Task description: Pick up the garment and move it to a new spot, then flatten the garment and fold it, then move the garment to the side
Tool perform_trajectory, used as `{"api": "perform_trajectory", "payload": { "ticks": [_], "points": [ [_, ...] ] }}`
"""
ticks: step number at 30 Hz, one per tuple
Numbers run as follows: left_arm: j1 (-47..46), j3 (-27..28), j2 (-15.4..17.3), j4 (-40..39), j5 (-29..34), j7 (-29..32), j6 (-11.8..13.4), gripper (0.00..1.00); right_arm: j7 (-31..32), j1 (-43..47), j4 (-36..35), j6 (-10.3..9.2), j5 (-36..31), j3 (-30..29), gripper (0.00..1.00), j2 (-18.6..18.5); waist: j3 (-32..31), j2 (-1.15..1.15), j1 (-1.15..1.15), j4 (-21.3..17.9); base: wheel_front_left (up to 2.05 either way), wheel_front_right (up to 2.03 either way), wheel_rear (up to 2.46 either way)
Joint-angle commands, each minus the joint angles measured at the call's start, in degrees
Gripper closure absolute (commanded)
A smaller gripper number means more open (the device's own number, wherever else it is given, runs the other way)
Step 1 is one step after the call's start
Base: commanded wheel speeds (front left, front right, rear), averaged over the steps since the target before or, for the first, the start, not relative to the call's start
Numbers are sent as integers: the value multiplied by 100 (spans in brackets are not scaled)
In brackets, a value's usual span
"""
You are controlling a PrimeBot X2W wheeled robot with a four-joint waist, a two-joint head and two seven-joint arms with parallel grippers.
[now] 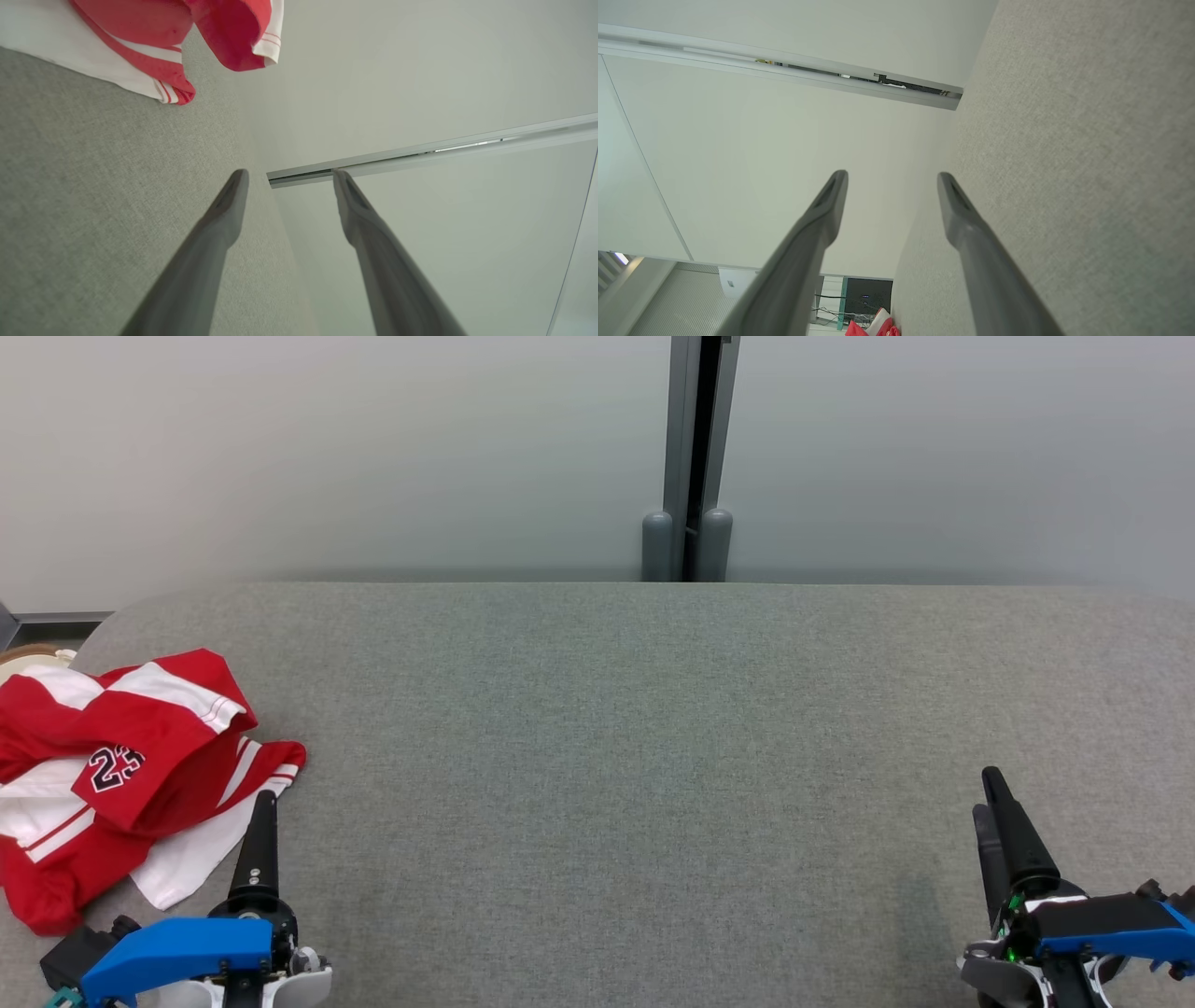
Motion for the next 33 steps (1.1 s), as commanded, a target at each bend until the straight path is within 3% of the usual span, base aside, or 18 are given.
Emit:
{"api": "perform_trajectory", "payload": {
  "ticks": [1, 15, 33],
  "points": [
    [-183, -9, 54, -69, 151, -44, -13, 0, -41, -121, -74, 7, -125, -2, 0, -57, 0, 0, 0, 1, 0, 0, 0],
    [-217, -262, 141, 45, 1891, -375, -1, 0, -374, -170, -5, 9, -1804, 76, 0, -50, 27, 0, 0, 19, 0, 0, 0],
    [-72, -551, 198, 123, 3505, -735, 32, 0, -736, -98, 131, 10, -3580, 152, 0, -18, 21, 0, 0, 80, 0, 0, 0]
  ]
}}
